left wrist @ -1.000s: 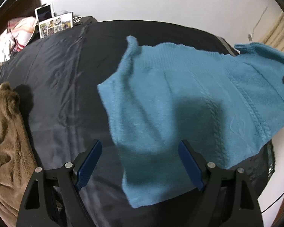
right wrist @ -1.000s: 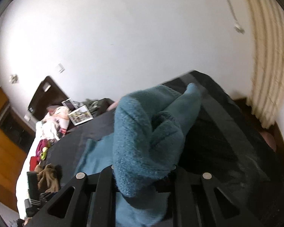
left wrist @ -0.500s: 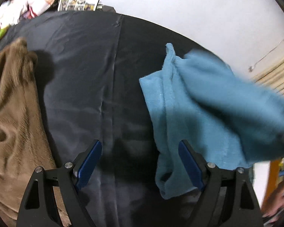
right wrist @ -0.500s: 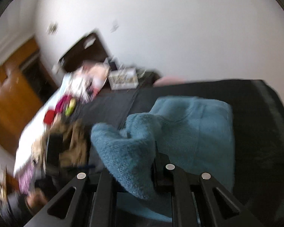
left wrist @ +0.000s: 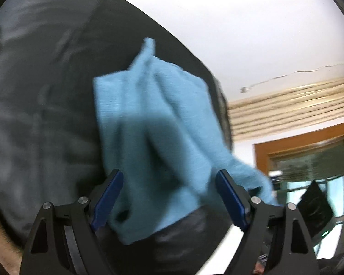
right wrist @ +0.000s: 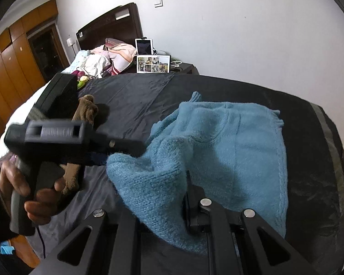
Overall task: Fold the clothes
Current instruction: 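Grasp the opposite sweater side with the left gripper and lift it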
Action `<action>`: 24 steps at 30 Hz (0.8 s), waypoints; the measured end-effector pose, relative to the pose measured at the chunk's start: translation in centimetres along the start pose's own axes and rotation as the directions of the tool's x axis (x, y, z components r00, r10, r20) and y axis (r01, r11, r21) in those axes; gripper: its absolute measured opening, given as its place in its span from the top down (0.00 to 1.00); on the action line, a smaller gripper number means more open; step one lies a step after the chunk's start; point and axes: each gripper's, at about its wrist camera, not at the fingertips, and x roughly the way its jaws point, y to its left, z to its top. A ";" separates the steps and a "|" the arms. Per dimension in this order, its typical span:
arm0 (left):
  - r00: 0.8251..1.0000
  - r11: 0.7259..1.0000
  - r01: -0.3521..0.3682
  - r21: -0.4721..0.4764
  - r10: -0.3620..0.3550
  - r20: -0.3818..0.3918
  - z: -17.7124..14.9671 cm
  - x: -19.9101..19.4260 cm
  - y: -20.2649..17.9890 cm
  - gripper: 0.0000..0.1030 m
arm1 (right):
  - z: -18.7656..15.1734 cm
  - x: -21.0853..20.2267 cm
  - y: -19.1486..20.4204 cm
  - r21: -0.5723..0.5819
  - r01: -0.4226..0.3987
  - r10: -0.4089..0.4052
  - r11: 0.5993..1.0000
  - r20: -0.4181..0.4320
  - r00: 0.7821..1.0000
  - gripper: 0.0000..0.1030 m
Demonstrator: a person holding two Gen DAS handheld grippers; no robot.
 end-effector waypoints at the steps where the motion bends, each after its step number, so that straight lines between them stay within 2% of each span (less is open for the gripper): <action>1: 1.000 1.000 0.015 -0.009 -0.015 -0.011 0.4 0.4 -0.2 0.17 | 0.0 0.0 0.0 -0.005 0.002 -0.002 1.000 0.001 1.000 0.86; 5: 0.996 0.997 0.069 -0.045 -0.072 -0.050 2.1 1.9 -0.8 0.17 | -0.2 0.0 0.2 -0.023 0.012 -0.012 1.000 0.008 1.000 0.86; 10: 0.994 0.993 0.086 -0.082 -0.091 -0.058 3.5 3.1 -1.2 0.15 | -0.4 0.1 0.5 -0.046 0.022 -0.021 0.999 0.015 1.000 0.86; 16: 0.986 0.975 0.141 -0.173 -0.154 -0.068 6.0 4.2 -1.1 0.15 | -0.7 0.2 1.1 -0.073 0.034 -0.033 0.997 0.020 0.999 0.86; 24: 0.982 0.971 0.155 -0.182 -0.171 -0.074 5.6 2.2 -0.5 0.15 | 0.3 -1.1 0.1 -0.022 0.042 -0.041 0.999 0.055 0.998 0.86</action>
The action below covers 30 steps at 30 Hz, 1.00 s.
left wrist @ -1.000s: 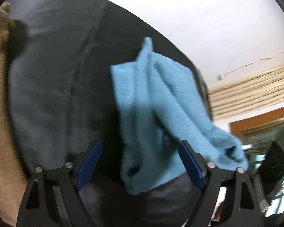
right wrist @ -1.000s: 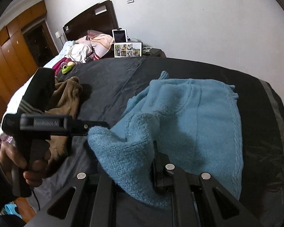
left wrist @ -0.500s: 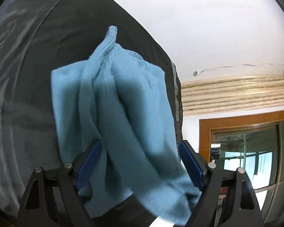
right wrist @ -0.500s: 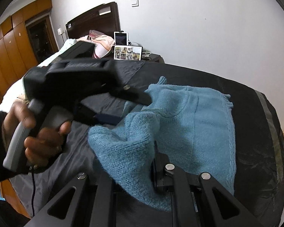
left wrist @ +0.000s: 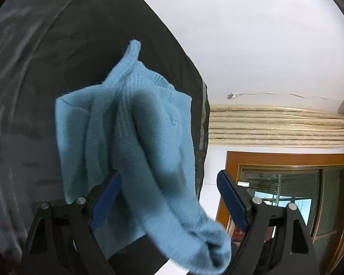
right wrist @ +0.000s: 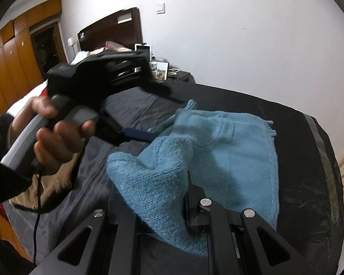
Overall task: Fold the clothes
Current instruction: 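Grasp the opposite sweater side with the left gripper and lift it, then fold the lifted side over the sweater and open the left gripper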
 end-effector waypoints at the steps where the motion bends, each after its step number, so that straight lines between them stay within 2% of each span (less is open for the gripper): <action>1: 1.000 1.000 0.002 -0.002 -0.002 -0.001 -0.2 -0.2 0.1 0.15 | 0.2 -0.1 -0.2 0.013 -0.001 0.001 1.000 0.003 1.000 0.86; 7: 0.998 0.999 0.023 -0.029 -0.025 -0.055 -1.9 0.3 0.7 0.15 | 1.4 -1.2 -1.0 0.039 0.011 -0.012 0.999 0.029 1.000 0.86; 13: 0.992 0.997 0.050 -0.066 -0.057 -0.113 -2.0 4.6 0.2 0.15 | 1.2 -1.3 -0.5 0.019 0.015 -0.015 1.000 0.019 1.000 0.86; 21: 0.995 0.998 -0.028 -0.049 0.023 -0.098 1.6 6.7 -0.4 0.15 | 0.1 -1.2 0.0 -0.013 0.024 -0.023 1.000 0.009 1.000 0.86; 23: 0.995 0.999 -0.044 -0.007 0.044 -0.088 2.5 6.4 -1.2 0.23 | -0.1 -1.1 0.2 -0.027 0.029 -0.029 0.999 0.012 1.000 0.86; 25: 0.994 0.996 -0.071 0.052 0.075 -0.085 3.2 5.9 -2.4 0.47 | -0.1 -0.9 0.5 -0.041 0.036 -0.035 0.999 0.017 0.999 0.86; 27: 0.991 0.987 -0.102 0.125 0.112 -0.076 3.8 5.1 -3.7 0.64 | 0.1 -0.7 0.9 -0.054 0.047 -0.045 0.997 0.029 0.999 0.86; 30: 0.988 0.967 -0.131 0.219 0.146 -0.055 4.3 4.0 -5.1 0.72 | 0.6 -0.4 1.6 -0.065 0.057 -0.053 0.996 0.053 0.997 0.86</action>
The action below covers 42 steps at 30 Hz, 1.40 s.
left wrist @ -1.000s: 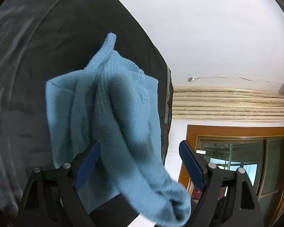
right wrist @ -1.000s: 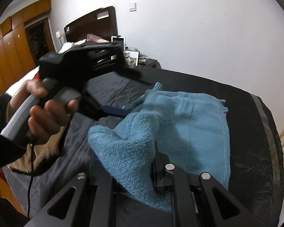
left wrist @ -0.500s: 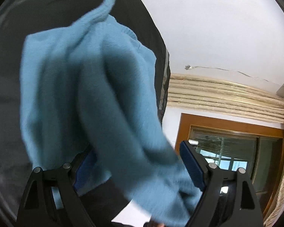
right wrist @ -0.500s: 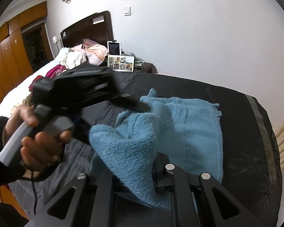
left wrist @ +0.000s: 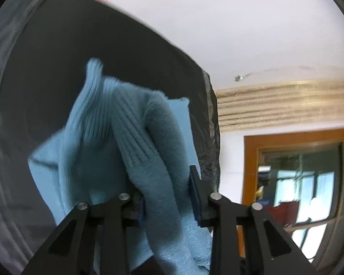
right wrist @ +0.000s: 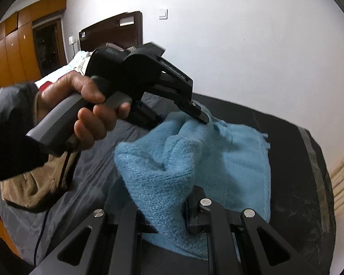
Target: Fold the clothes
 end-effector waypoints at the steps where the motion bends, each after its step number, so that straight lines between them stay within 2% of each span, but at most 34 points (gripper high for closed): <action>1: 1.000 1.000 -0.009 0.018 0.009 0.011 -0.1 -0.4 0.0 0.74 | 0.2 0.1 0.2 -0.003 0.002 -0.002 1.000 0.008 1.000 0.86; 8: 0.993 0.987 -0.081 0.140 0.068 0.095 -0.5 -2.9 -0.3 0.78 | 1.0 1.3 2.7 -0.057 -0.009 0.012 0.998 0.038 0.999 0.86; 10: 0.984 0.977 -0.141 0.158 0.120 0.134 -0.9 -4.0 0.5 0.86 | 0.7 2.4 3.5 -0.083 -0.020 0.022 0.996 0.020 1.000 0.86; 11: 0.976 0.970 -0.181 0.160 0.158 0.148 -0.8 -3.8 0.8 0.86 | 0.3 3.1 4.0 -0.106 -0.020 0.021 0.994 0.006 1.000 0.86; 15: 0.967 0.963 -0.240 0.120 0.226 0.120 -1.4 -2.7 3.2 0.87 | -1.8 6.1 5.4 -0.166 -0.043 0.030 0.985 -0.081 0.996 0.86; 20: 0.974 0.979 -0.200 0.046 0.193 0.117 -2.8 -3.3 5.8 0.87 | -2.6 7.0 5.5 -0.156 -0.051 0.034 0.986 -0.112 0.993 0.86; 21: 0.973 0.978 -0.206 0.042 0.200 0.118 -2.9 -3.2 5.7 0.84 | -2.5 7.1 5.4 -0.156 -0.053 0.035 0.986 -0.114 0.993 0.86; 25: 0.963 0.971 -0.234 0.053 0.224 0.151 -2.9 -3.7 4.3 0.59 | -2.6 7.4 5.5 -0.155 -0.055 0.036 0.986 -0.119 0.992 0.83; 27: 0.959 0.969 -0.236 0.071 0.221 0.175 -3.0 -4.2 3.2 0.51 | -2.9 7.3 5.7 -0.166 -0.051 0.031 0.985 -0.118 0.993 0.80; 30: 0.963 0.966 -0.227 0.126 0.203 0.178 -4.0 -4.4 1.2 0.42 | -3.8 6.9 5.6 -0.187 -0.059 0.036 0.981 -0.125 0.992 0.68; 33: 0.972 0.961 -0.208 0.180 0.182 0.149 -5.4 -3.8 -0.5 0.33 | -4.8 5.9 5.5 -0.155 -0.132 0.108 0.979 -0.157 0.982 0.42; 38: 0.987 0.951 -0.163 0.261 0.154 0.055 -8.8 -2.0 -2.6 0.30 | -5.4 2.7 5.0 -0.087 -0.217 0.202 0.972 -0.156 0.967 0.41; 40: 0.985 0.941 -0.170 0.293 0.175 0.010 -10.5 -0.9 -2.9 0.30 | -5.3 1.4 3.8 -0.030 -0.206 0.200 0.978 -0.143 0.969 0.41; 42: 0.980 0.931 -0.181 0.317 0.198 -0.024 -11.9 0.0 -3.0 0.30 | -5.5 0.8 2.0 0.023 -0.149 0.151 0.989 -0.139 0.979 0.41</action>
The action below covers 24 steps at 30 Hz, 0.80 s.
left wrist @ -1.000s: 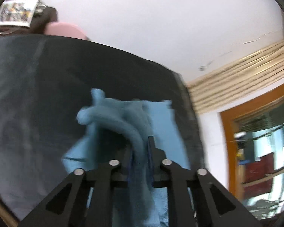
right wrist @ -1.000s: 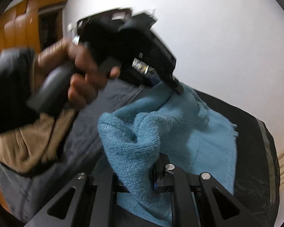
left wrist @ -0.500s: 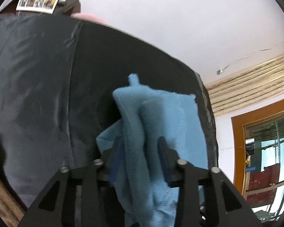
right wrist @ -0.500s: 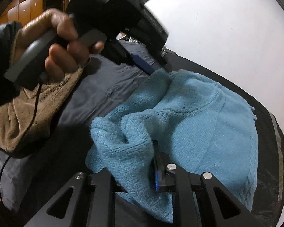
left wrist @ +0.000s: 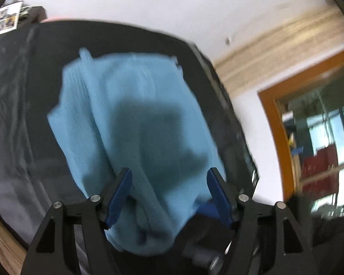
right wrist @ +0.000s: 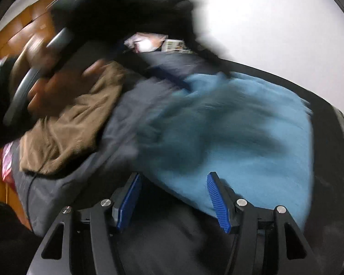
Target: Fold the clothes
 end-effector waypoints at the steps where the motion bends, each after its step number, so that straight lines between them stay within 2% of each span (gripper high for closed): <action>1: 1.000 1.000 -0.015 -0.001 0.015 -0.003 -0.3 0.2 0.0 0.30 | -0.2 -0.3 -0.9 0.030 0.030 -0.030 0.999 0.002 1.000 0.41; 4: 0.998 0.998 -0.061 -0.003 0.061 -0.014 -1.3 0.7 0.1 0.30 | -0.8 -1.1 -3.5 0.103 0.137 -0.138 0.985 0.001 0.990 0.41; 8: 0.992 0.993 -0.121 -0.004 0.121 -0.027 -2.6 1.5 0.2 0.31 | -1.2 -1.4 -5.9 0.130 0.247 -0.248 0.960 -0.012 0.969 0.41; 11: 0.985 0.986 -0.167 -0.005 0.166 -0.038 -3.6 2.0 0.3 0.31 | -1.8 -1.3 -7.9 0.143 0.293 -0.289 0.946 -0.047 0.956 0.41; 14: 0.976 0.977 -0.211 -0.005 0.211 -0.048 -4.5 2.6 0.4 0.31 | -2.9 -0.8 -9.4 0.162 0.302 -0.292 0.940 -0.084 0.953 0.40; 18: 0.967 0.968 -0.251 0.014 0.252 -0.030 -5.7 2.8 0.0 0.31 | -3.7 -0.2 -9.7 0.150 0.326 -0.315 0.933 -0.093 0.945 0.35; 22: 0.966 0.966 -0.259 0.003 0.259 -0.015 -6.0 2.7 0.0 0.31 | -4.3 0.4 -10.4 0.183 0.302 -0.289 0.935 -0.097 0.952 0.29; 24: 0.971 0.970 -0.240 -0.041 0.240 -0.017 -6.0 2.3 0.3 0.31 | -4.3 0.5 -11.5 0.240 0.254 -0.231 0.937 -0.121 0.965 0.29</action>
